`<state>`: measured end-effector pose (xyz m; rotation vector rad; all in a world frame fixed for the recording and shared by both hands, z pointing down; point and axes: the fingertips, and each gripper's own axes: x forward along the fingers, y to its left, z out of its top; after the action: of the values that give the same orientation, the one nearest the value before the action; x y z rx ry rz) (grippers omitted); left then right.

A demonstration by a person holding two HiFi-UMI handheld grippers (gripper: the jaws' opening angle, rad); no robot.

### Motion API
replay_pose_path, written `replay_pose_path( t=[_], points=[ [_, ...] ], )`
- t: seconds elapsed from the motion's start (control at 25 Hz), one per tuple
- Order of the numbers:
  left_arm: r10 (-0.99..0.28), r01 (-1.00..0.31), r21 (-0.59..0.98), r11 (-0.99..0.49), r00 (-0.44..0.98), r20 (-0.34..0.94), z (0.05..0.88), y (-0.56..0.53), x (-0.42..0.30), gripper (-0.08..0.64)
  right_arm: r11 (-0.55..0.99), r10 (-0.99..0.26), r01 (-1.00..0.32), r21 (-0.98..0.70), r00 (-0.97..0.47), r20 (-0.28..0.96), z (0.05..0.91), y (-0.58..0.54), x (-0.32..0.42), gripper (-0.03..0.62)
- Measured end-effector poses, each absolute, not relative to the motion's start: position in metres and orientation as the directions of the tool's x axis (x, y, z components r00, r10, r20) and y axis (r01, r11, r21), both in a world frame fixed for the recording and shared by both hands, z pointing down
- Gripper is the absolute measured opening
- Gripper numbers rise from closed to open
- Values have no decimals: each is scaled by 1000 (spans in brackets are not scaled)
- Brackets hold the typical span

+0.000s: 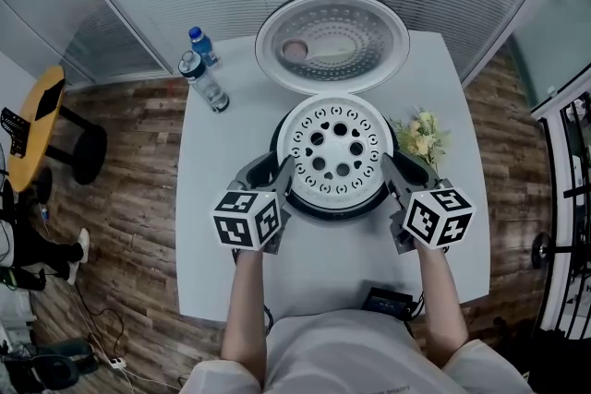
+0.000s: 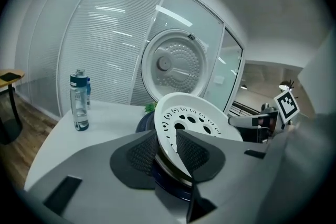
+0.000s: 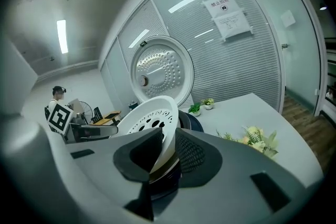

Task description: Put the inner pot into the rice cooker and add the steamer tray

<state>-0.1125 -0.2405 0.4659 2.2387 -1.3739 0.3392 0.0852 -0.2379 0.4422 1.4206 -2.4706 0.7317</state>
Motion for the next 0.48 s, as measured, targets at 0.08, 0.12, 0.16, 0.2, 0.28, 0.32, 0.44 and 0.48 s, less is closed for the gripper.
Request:
replay_pose_path(
  t=[0.08, 0.12, 0.16, 0.2, 0.28, 0.32, 0.44, 0.48],
  points=[
    [-757, -890, 246, -383, 455, 468, 468, -239, -111, 111, 416, -758, -864, -285, -502, 416, 443, -237, 86, 75],
    [-755, -892, 233, -387, 452, 476, 470, -237, -109, 120, 417, -760, -869, -267, -494, 422, 444, -236, 87, 77],
    [-753, -894, 221, -390, 447, 483, 471, -235, -108, 126, 417, -761, -873, -253, -488, 428, 446, -234, 87, 78],
    [-752, -896, 209, -391, 442, 488, 472, -234, -107, 132, 418, -761, -876, -241, -482, 434, 447, -233, 87, 80],
    [-752, -901, 177, -396, 428, 502, 474, -233, -107, 138, 424, -760, -882, -207, -470, 449, 449, -233, 86, 83],
    [-751, -903, 158, -399, 421, 509, 475, -233, -108, 141, 428, -761, -885, -184, -462, 456, 451, -232, 84, 84],
    [-752, -907, 115, -405, 402, 523, 477, -234, -109, 150, 435, -764, -890, -140, -447, 466, 452, -233, 81, 86],
    [-752, -908, 102, -407, 396, 527, 478, -235, -108, 154, 436, -764, -890, -137, -446, 467, 453, -234, 82, 86]
  ],
)
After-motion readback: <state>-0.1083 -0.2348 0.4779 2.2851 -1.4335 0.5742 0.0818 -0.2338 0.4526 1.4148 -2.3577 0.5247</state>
